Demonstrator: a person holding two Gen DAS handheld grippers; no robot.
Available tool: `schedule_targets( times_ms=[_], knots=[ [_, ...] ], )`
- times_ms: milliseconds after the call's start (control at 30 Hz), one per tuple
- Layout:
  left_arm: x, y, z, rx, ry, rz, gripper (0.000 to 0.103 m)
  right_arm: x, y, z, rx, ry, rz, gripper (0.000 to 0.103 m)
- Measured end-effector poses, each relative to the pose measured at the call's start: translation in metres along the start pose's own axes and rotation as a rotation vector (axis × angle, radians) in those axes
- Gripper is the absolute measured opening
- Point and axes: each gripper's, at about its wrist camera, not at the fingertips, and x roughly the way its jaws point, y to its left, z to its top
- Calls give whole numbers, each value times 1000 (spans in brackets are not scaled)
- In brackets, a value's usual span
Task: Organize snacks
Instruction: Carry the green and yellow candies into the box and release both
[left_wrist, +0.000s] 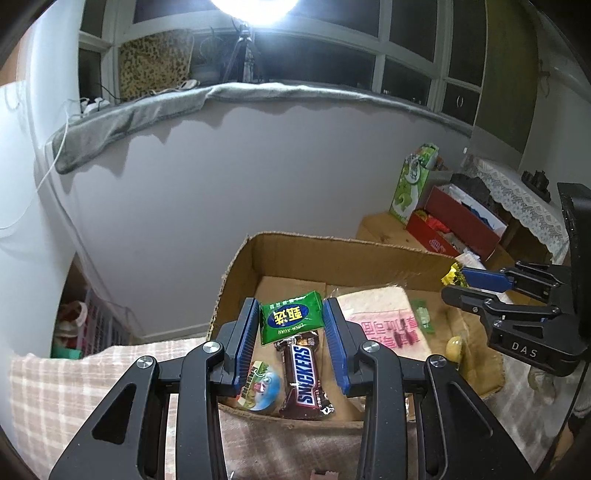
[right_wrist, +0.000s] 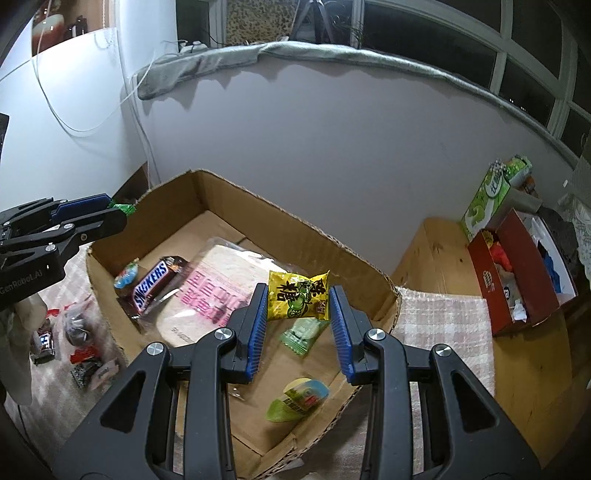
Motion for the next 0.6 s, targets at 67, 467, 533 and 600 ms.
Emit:
schedule_targets(
  times_ms=[67,467,533,600],
  knots=[
    [3,-1,-1,3,9,1,35,3,-2,-1,2,7,1,35],
    [4,-3,1,-1,20,19,54,-4,2,-1,-23,-16,-26,73],
    [3,-4,1,1,21,18,54,-6,3,-1,-27,-25,-32,78],
    [2,-4,1,2,22,16,54,-7,3,-2,-27,-28,-33,79]
  ],
)
